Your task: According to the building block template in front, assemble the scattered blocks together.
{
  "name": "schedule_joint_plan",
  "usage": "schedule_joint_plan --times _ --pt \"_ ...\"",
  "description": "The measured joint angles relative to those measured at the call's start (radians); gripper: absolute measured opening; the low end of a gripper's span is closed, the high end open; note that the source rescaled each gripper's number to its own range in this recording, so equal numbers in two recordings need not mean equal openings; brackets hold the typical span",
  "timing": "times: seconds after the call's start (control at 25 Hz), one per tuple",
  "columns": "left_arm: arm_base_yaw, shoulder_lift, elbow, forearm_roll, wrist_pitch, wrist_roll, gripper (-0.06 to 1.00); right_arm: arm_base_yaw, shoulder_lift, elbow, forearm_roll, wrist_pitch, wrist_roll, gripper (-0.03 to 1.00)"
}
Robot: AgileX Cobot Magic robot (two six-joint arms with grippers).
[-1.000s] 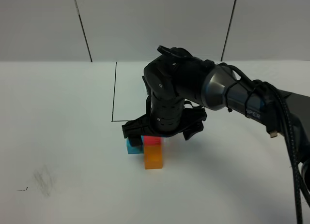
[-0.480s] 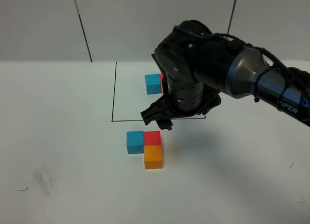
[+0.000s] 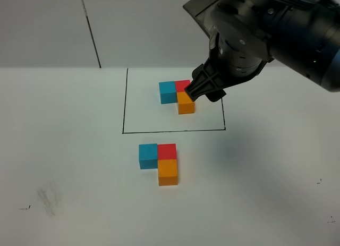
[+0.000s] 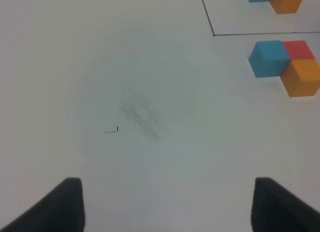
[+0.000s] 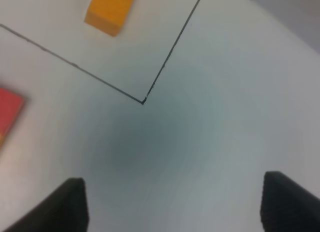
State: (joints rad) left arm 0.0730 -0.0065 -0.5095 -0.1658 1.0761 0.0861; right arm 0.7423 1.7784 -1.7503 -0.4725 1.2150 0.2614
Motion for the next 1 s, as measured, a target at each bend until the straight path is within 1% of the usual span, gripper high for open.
schedule_joint_plan --times 0.12,0.36,0.44,0.68,0.84,0.92,1.0 --pt "0.0 0.0 0.0 0.0 0.0 0.0 1.0 0.0 -0.04 0.0 -0.017 0.001 -0.009 0.48" --pt "0.0 0.0 0.0 0.0 0.0 0.0 1.0 -0.018 -0.136 0.001 -0.108 0.002 -0.083 0.48" --pt "0.0 0.0 0.0 0.0 0.0 0.0 1.0 -0.049 -0.178 0.002 -0.124 0.003 -0.092 0.48" --pt "0.0 0.0 0.0 0.0 0.0 0.0 1.0 -0.199 -0.326 0.008 -0.144 0.005 -0.113 0.48" --pt "0.0 0.0 0.0 0.0 0.0 0.0 1.0 -0.27 -0.437 0.051 -0.149 0.006 -0.207 0.48" --pt "0.0 0.0 0.0 0.0 0.0 0.0 1.0 -0.291 -0.494 0.088 -0.151 0.007 -0.268 0.48" --pt "0.0 0.0 0.0 0.0 0.0 0.0 1.0 -0.302 -0.558 0.127 -0.151 0.007 -0.3 0.48"
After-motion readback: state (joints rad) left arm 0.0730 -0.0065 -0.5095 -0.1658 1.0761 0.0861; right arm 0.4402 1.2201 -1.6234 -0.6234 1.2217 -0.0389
